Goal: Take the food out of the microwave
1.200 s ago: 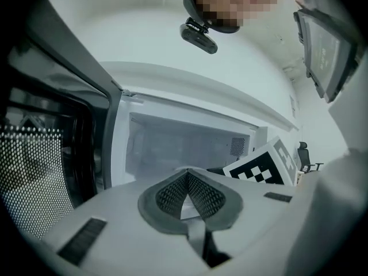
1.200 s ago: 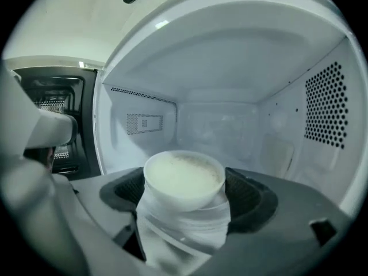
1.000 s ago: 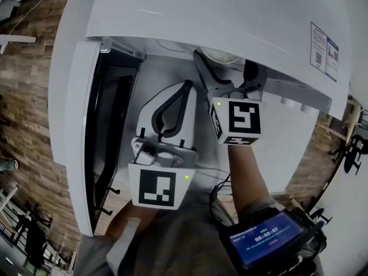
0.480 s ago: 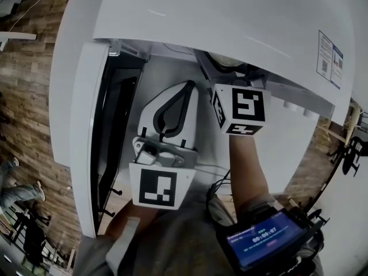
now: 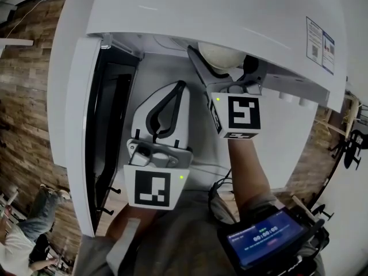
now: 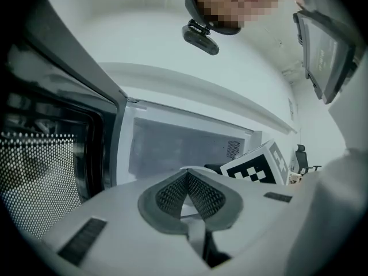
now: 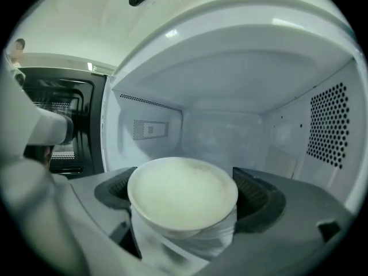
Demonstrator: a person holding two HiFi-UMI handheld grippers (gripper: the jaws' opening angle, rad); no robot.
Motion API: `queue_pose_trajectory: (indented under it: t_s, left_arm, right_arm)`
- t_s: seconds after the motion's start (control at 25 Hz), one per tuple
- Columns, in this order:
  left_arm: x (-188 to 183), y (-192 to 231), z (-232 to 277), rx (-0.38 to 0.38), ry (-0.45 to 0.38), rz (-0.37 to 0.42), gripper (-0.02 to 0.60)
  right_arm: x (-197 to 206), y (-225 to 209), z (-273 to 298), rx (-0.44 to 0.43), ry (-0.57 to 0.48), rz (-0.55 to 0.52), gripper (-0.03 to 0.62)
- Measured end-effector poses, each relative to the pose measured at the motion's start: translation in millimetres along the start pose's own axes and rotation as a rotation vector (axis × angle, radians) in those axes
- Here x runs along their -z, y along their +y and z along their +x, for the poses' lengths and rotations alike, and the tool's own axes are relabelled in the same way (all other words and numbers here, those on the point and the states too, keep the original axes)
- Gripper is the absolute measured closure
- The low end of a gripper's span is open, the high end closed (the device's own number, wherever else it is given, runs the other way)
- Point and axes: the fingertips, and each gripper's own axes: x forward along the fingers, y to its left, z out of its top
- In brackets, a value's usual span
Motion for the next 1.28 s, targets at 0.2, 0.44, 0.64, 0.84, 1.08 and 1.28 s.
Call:
queue_pose_trajectory:
  t_s: [0.2,0.44,0.64,0.84,1.08,1.28]
  left_arm:
    - [0,-7,-13,-0.005,-0.006,-0.003,0.575]
    - [-4,-31,-38,0.012,-0.021,0.021,0.575]
    - [-1,-57,-64,0.032,-0.043,0.031,0.575]
    - [11,-84,-89,0.063,-0.037,0.048,0.575]
    - [29,-112,-128,0.083,-0.033,0.050,0.575]
    - [41,-132,-142,0.101,-0.023,0.062,0.575]
  right_arm:
    - [-5,6,-26,-0.010,-0.016,-0.012,0.066]
    - [-2,20,-75,-0.024,-0.040,-0.030,0.066]
    - [12,33,-121,-0.019,-0.035,-0.028,0.066]
    - [41,42,-168,-0.003,0.001,-0.020,0.066]
    - [81,66,-217,-0.004,0.037,0.000,0.066]
    - [110,70,-239,-0.006,0.071,0.020,0.066]
